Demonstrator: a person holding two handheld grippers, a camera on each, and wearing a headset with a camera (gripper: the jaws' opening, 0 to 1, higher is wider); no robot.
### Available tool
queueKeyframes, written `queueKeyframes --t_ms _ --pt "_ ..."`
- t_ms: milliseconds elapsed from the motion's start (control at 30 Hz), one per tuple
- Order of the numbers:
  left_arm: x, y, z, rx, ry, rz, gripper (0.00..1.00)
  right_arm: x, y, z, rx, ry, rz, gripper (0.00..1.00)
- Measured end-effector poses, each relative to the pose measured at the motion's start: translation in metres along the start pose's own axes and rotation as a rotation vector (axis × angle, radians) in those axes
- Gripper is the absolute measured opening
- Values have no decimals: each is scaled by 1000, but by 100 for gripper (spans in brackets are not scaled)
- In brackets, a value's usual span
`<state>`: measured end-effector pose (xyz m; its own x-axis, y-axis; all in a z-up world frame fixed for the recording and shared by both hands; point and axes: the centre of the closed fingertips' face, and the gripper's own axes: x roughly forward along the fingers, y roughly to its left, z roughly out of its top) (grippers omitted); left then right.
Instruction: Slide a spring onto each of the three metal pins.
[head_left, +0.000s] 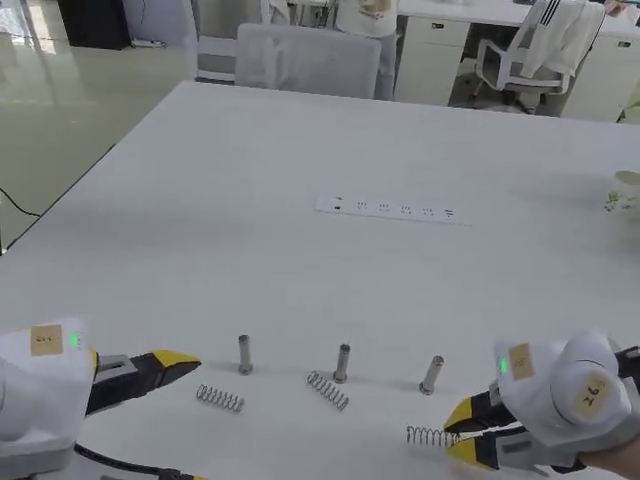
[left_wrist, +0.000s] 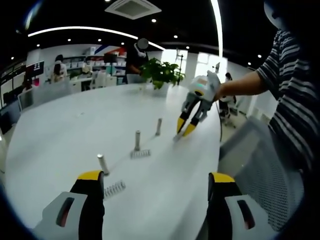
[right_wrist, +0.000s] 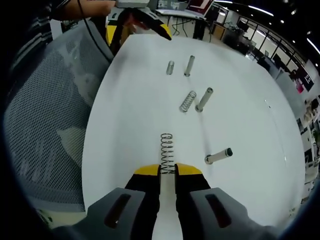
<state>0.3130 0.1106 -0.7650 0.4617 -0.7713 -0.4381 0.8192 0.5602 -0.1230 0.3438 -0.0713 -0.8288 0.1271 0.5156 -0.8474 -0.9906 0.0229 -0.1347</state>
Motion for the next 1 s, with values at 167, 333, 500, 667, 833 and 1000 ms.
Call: queueKeyframes --t_ms 167,333,500,667,833,1000 --pt "11 -6 9 9 -4 -45 74 -4 1 14 -20 -26 2 8" --pt "27 -15 14 34 -2 -91 69 -6 5 31 -39 -57 7 8" --pt "44 -22 16 26 -16 -131 56 -6 8 41 -51 -77 10 8" --pt "63 -34 20 44 -16 -176 48 -11 9 51 -46 -103 10 8" --pt "78 -42 24 59 -24 -210 42 -15 12 63 -56 -134 18 8" --pt "89 -45 32 50 -49 -225 39 -15 14 67 -76 -139 21 8"
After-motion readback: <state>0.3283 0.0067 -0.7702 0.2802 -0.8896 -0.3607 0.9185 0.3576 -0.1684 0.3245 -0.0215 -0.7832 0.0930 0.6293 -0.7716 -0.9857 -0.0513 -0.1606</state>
